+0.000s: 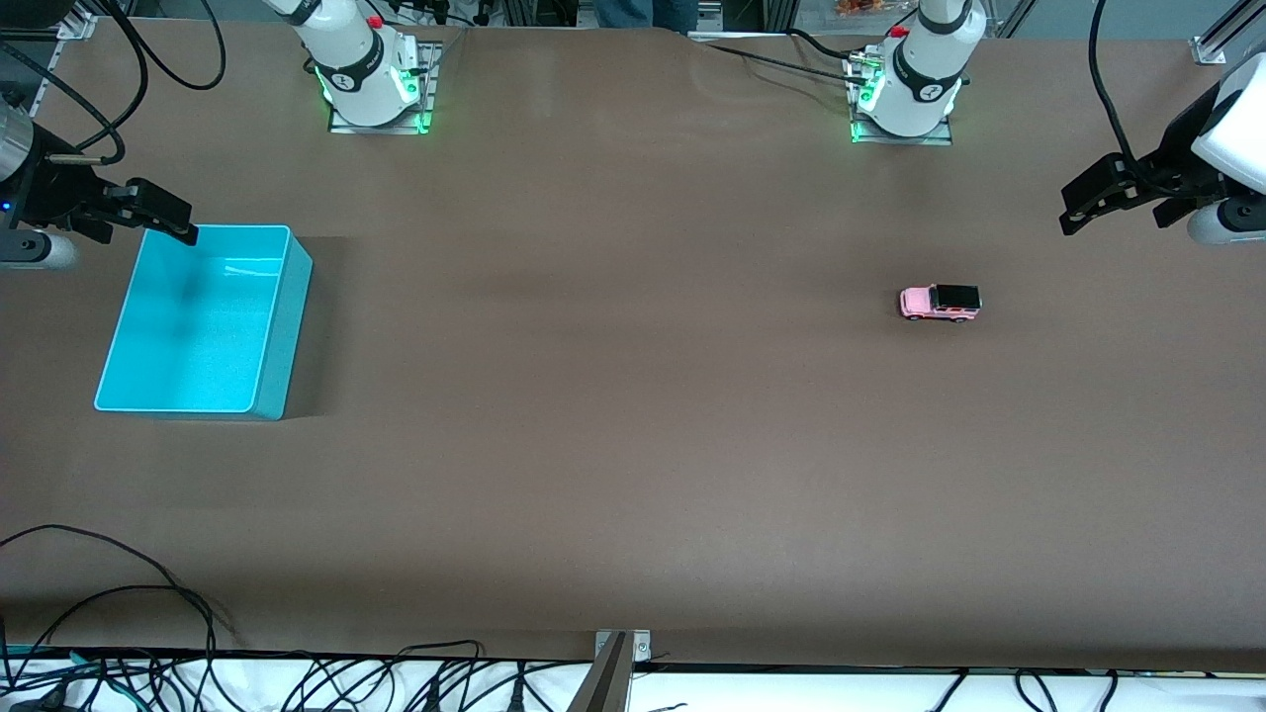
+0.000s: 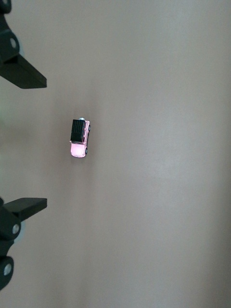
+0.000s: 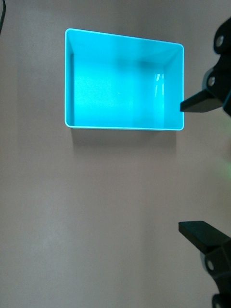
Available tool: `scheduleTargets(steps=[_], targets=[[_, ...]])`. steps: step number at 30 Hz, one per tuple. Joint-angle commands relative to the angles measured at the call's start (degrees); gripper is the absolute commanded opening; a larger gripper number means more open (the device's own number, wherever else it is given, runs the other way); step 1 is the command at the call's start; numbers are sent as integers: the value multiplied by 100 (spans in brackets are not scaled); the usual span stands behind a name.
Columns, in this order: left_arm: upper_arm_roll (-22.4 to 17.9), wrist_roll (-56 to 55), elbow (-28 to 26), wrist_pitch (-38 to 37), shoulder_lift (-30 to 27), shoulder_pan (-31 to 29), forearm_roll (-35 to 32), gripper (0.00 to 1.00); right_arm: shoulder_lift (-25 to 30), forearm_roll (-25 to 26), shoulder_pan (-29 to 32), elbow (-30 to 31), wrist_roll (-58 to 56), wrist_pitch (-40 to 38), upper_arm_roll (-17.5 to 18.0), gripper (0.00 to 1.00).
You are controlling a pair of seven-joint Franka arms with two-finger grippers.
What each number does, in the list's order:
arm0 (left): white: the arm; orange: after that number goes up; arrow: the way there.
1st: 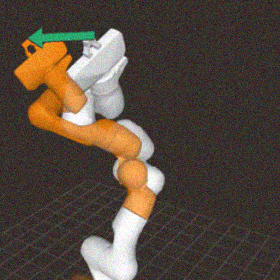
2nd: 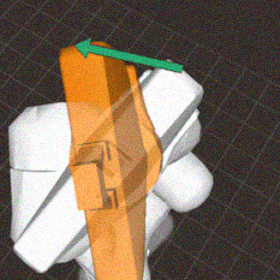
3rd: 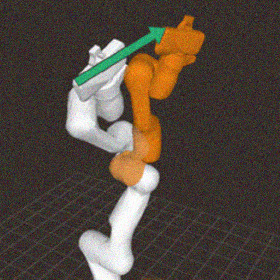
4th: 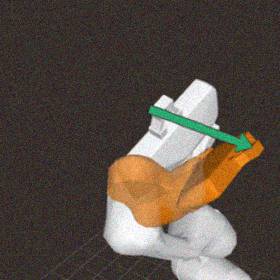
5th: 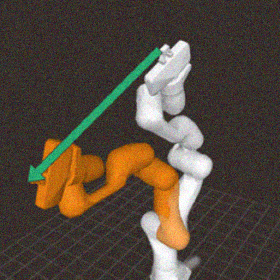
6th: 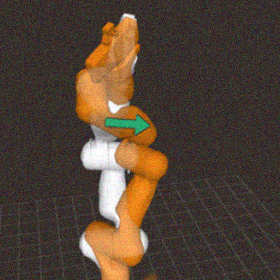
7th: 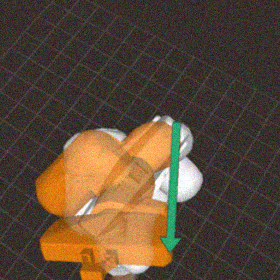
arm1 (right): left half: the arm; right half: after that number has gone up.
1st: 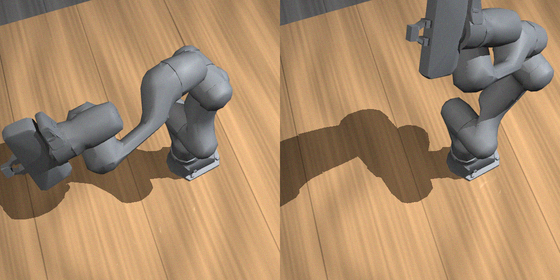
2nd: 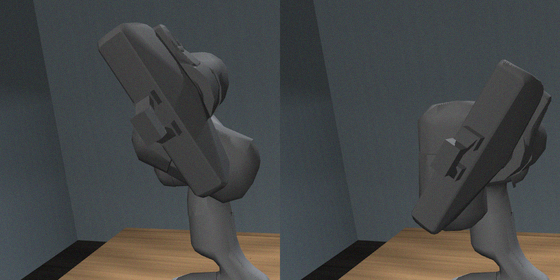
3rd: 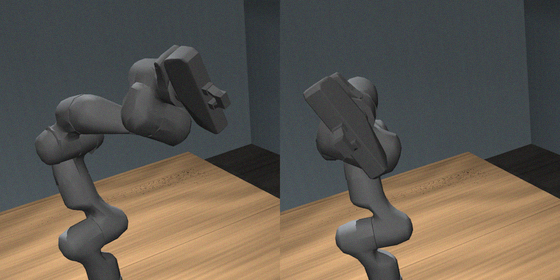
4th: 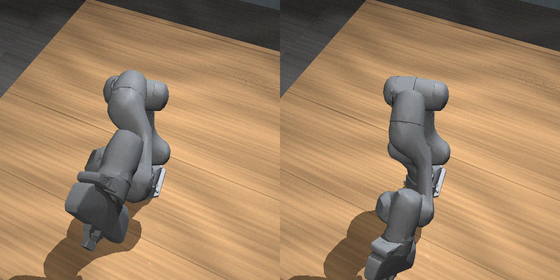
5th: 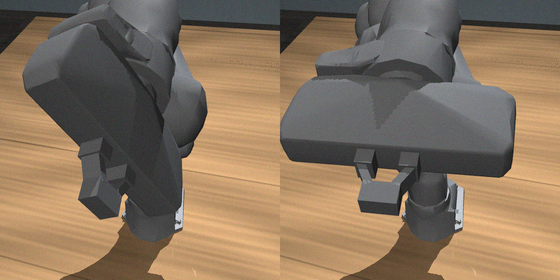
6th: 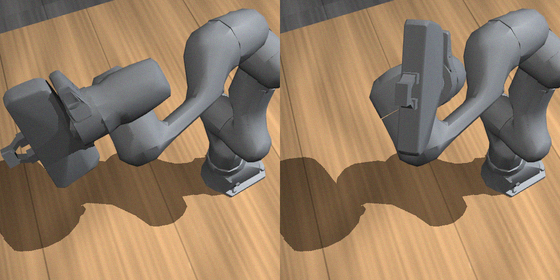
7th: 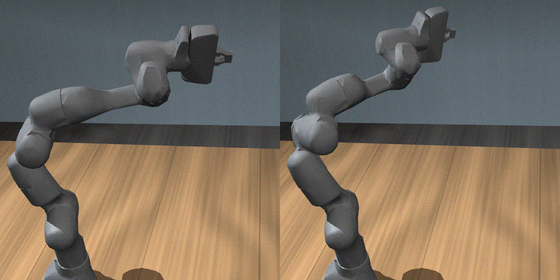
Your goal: Wind and store pink jeep toy
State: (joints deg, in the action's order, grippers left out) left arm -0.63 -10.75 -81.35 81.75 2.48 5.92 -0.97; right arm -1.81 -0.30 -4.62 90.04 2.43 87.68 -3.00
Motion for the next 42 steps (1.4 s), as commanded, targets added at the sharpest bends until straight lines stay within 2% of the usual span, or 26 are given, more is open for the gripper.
scheduleTargets(steps=[1, 42], targets=[[19, -32, 5, -80, -37, -3, -79, 100, 32, -66, 13, 5, 38, 12, 1, 100], [90, -32, 14, -353, -64, 76, -52, 100, 40, -58, 13, 5, 47, 12, 1, 100]])
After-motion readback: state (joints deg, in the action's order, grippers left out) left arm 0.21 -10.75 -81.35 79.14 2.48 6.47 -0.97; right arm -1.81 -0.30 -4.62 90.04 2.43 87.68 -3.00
